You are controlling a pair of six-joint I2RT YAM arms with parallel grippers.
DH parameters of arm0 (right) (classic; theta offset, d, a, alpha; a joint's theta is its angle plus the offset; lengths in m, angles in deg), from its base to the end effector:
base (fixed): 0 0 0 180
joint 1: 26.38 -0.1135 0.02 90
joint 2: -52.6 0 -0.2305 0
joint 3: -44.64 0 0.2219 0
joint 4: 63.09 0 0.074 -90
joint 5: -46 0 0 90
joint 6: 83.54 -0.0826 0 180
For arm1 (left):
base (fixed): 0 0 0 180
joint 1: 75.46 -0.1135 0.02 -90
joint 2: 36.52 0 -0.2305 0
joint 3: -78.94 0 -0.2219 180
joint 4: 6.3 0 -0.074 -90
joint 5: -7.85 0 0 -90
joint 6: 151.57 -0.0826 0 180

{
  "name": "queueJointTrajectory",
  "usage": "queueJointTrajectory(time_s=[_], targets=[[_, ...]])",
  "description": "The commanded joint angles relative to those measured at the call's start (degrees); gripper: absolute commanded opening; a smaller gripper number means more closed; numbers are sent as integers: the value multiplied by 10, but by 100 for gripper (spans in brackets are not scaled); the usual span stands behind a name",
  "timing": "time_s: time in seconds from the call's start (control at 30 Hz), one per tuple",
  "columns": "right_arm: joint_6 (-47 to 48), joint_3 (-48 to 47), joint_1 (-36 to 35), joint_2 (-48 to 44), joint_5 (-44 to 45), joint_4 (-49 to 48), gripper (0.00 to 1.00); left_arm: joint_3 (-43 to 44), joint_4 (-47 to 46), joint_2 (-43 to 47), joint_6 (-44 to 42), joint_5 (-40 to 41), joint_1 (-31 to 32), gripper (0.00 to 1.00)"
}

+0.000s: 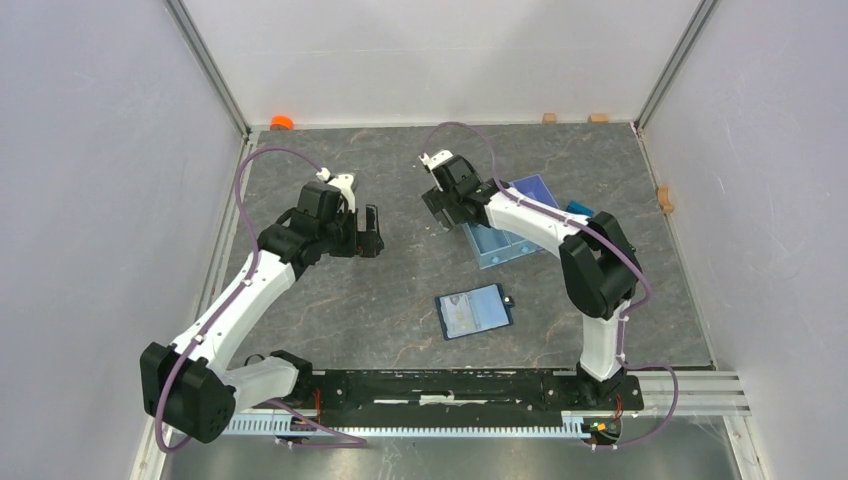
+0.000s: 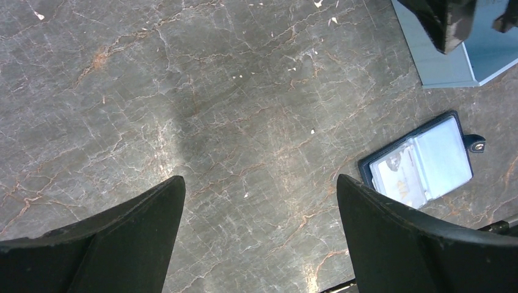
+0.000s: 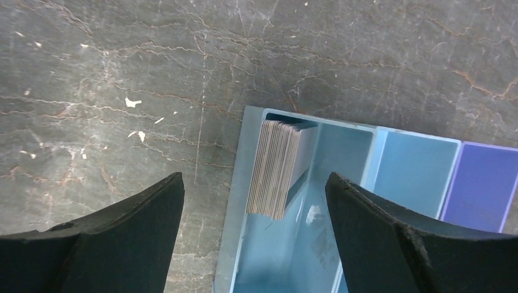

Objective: Put the credit cards into the card holder
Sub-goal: Pick up the credit card from the storage box.

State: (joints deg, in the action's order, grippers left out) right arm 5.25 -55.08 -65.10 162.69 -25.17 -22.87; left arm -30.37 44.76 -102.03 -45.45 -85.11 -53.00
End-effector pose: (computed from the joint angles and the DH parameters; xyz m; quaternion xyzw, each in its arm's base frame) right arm 0.3397 0.2382 0.1725 -0.2464 0.8972 -0.0312 0.3652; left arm 0.2335 -0.1011 0.2310 0.0609 0.9245 -0.1466 0.3465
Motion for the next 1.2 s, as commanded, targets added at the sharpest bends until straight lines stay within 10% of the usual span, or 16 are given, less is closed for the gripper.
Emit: queueJointTrajectory(time_s=[0.0,1.17], targets=[[-2,-31,4,28,22,-3,89,-2,-17,8,-26,5,-5,100],[-39,-15,-37,5,-13,-4,75,-13,-18,25,-21,-3,-4,100]])
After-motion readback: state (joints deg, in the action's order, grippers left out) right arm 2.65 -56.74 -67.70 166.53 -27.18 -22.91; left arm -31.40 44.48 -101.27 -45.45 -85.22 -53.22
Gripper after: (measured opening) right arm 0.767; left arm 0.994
